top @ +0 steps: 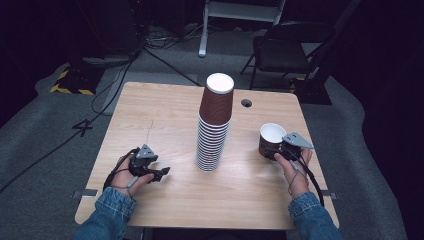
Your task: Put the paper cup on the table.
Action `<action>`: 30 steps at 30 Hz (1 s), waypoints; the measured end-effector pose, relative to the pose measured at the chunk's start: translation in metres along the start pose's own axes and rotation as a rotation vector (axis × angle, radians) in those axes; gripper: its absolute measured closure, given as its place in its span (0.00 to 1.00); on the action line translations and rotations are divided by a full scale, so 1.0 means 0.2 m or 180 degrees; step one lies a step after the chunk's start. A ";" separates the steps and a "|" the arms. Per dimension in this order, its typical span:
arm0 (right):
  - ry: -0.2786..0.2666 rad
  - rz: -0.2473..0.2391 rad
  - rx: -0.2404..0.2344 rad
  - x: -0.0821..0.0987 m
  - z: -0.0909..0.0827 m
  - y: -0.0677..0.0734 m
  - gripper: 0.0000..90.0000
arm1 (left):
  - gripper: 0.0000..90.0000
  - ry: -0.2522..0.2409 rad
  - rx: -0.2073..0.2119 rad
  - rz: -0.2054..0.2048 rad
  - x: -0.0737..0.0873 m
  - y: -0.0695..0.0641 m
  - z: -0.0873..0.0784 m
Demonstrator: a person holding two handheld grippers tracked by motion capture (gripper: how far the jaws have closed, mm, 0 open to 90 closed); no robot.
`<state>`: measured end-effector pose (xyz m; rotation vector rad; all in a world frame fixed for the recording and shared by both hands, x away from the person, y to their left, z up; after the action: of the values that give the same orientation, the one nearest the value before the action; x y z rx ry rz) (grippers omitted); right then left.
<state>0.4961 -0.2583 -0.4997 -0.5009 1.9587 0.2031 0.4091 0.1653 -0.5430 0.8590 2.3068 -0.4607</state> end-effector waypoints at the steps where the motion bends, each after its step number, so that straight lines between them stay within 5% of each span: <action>1: 0.0065 -0.0039 0.0025 0.01 0.00 0.00 0.10 | 0.33 0.0000 0.0000 0.0000 0.00 0.00 0.00; 12: 0.0248 -0.0035 0.0076 0.02 -0.04 0.00 0.10 | 0.33 -0.0005 0.0023 -0.0030 0.00 0.00 0.01; 22: 0.0228 0.0278 0.0200 0.02 -0.12 -0.04 0.00 | 0.33 -0.0006 0.0023 -0.0035 0.00 0.00 0.01; 30: 0.0378 0.0166 0.0209 0.04 -0.21 -0.07 0.00 | 0.33 0.0024 0.0019 -0.0040 0.01 -0.01 0.00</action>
<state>0.4637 -0.2876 -0.4874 -0.4277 2.0887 0.1444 0.4073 0.1649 -0.5437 0.8509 2.3200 -0.4708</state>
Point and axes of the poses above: each handheld gripper's, and its own axes: z roughly forward along the jaws, x roughly out of its underside, y roughly to its left, the point moved 7 cm from there along z, roughly forward along the jaws, and after that the axes turned 4 degrees about y, right-handed, at the moved point
